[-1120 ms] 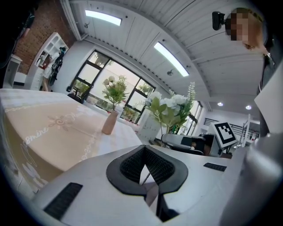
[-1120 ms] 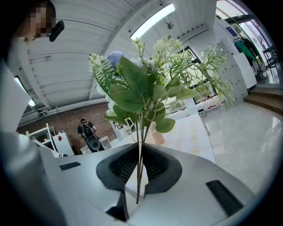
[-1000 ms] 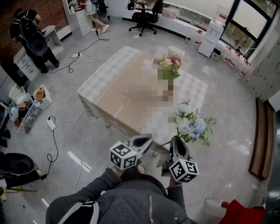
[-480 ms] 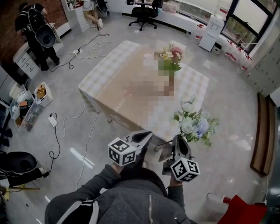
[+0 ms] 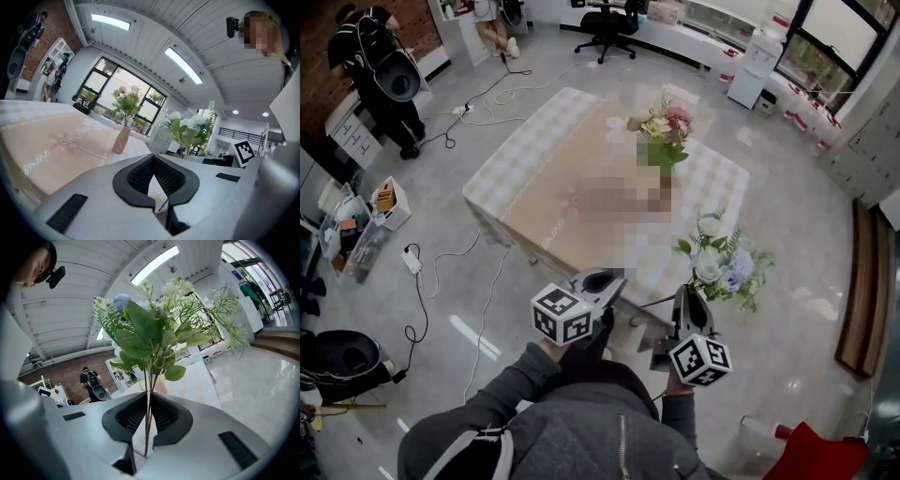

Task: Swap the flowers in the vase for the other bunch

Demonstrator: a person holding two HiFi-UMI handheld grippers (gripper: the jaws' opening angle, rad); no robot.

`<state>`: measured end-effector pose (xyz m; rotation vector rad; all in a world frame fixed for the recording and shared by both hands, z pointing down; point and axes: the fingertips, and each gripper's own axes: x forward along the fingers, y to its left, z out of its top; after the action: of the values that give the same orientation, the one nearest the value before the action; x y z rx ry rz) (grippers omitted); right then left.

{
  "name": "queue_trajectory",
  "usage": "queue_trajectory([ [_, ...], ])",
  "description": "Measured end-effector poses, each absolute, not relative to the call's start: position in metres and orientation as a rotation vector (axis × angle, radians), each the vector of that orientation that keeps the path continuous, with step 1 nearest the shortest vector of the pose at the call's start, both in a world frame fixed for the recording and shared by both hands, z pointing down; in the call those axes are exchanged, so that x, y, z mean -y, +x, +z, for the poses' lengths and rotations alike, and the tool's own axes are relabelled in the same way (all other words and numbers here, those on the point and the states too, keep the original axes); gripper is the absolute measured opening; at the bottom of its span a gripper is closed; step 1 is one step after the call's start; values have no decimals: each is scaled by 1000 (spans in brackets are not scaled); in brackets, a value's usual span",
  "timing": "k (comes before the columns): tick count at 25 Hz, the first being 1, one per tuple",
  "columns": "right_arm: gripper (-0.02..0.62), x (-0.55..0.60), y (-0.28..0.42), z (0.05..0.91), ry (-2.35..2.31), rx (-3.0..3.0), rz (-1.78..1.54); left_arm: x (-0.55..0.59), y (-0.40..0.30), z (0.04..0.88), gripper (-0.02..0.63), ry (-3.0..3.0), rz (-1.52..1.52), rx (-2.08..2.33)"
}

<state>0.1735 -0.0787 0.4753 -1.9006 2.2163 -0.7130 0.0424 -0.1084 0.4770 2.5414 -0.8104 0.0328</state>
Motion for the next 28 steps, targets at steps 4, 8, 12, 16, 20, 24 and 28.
queue_trajectory([
  [4, 34, 104, 186, 472, -1912, -2196, -714, 136, 51, 473, 9, 2550, 25, 811],
  [8, 34, 130, 198, 466, -1923, -2185, -701, 162, 59, 469, 9, 2552, 20, 810],
  [12, 34, 151, 207, 461, -1931, -2173, -707, 184, 66, 465, 9, 2552, 19, 813],
  [16, 35, 169, 215, 458, -1932, -2148, -714, 207, 68, 465, 9, 2547, 13, 824],
  [20, 35, 183, 226, 454, -1941, -2114, -717, 229, 70, 467, 9, 2544, 16, 838],
  [24, 34, 200, 237, 449, -1961, -2082, -711, 249, 73, 465, 9, 2544, 18, 837],
  [28, 34, 216, 242, 444, -1977, -2068, -695, 267, 75, 465, 9, 2544, 23, 829],
])
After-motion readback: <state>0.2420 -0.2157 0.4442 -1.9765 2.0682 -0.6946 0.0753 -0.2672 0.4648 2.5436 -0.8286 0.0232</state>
